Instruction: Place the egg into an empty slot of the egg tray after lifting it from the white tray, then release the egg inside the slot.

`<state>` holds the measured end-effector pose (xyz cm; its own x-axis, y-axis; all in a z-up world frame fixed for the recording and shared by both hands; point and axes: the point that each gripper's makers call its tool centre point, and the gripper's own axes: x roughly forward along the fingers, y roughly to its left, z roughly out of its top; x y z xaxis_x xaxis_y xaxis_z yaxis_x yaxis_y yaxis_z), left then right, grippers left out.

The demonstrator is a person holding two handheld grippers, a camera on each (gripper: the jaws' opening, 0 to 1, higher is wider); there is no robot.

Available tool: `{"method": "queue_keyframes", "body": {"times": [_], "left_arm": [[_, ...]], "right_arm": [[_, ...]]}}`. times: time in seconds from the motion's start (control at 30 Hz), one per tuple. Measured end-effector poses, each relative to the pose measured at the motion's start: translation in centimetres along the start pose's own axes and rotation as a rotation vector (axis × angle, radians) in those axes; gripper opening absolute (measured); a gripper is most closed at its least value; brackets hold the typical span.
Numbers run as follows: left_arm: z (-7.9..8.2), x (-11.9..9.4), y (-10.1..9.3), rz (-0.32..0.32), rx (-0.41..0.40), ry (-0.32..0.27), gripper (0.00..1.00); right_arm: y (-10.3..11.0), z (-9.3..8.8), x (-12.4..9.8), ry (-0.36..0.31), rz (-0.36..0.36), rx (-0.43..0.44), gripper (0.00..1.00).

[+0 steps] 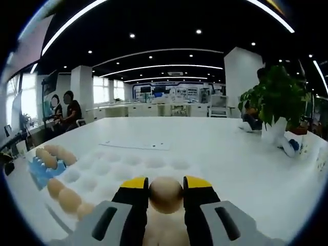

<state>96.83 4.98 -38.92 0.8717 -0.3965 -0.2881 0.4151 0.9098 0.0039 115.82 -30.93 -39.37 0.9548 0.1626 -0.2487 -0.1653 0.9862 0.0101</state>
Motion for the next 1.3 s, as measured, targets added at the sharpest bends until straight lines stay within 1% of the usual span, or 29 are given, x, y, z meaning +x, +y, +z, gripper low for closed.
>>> {"method": "queue_keyframes", "body": {"times": [0.2,0.47,0.67,1.13,1.2,1.3], "left_arm": [[0.1,0.1,0.0,-0.003,0.005,-0.002,0.96],[0.2,0.0,0.0,-0.005,0.009,-0.004,0.96],[0.1,-0.2,0.0,-0.005,0.01,-0.003,0.96],[-0.3,-0.4,0.2,-0.011,0.013,0.008,0.96],[-0.4,-0.4,0.2,-0.012,0.012,0.008,0.96],[-0.3,-0.4,0.1,-0.015,0.01,0.003,0.96]], "right_arm": [[1.2,0.2,0.1,-0.004,0.021,0.0,0.27],[3.1,0.2,0.5,-0.001,0.056,-0.033,0.27],[4.4,0.2,0.8,0.002,0.078,-0.035,0.27],[8.6,0.4,1.4,0.012,0.152,-0.05,0.27],[9.5,0.5,1.5,0.012,0.167,-0.057,0.27],[10.1,0.5,1.7,0.015,0.181,-0.062,0.27]]}}
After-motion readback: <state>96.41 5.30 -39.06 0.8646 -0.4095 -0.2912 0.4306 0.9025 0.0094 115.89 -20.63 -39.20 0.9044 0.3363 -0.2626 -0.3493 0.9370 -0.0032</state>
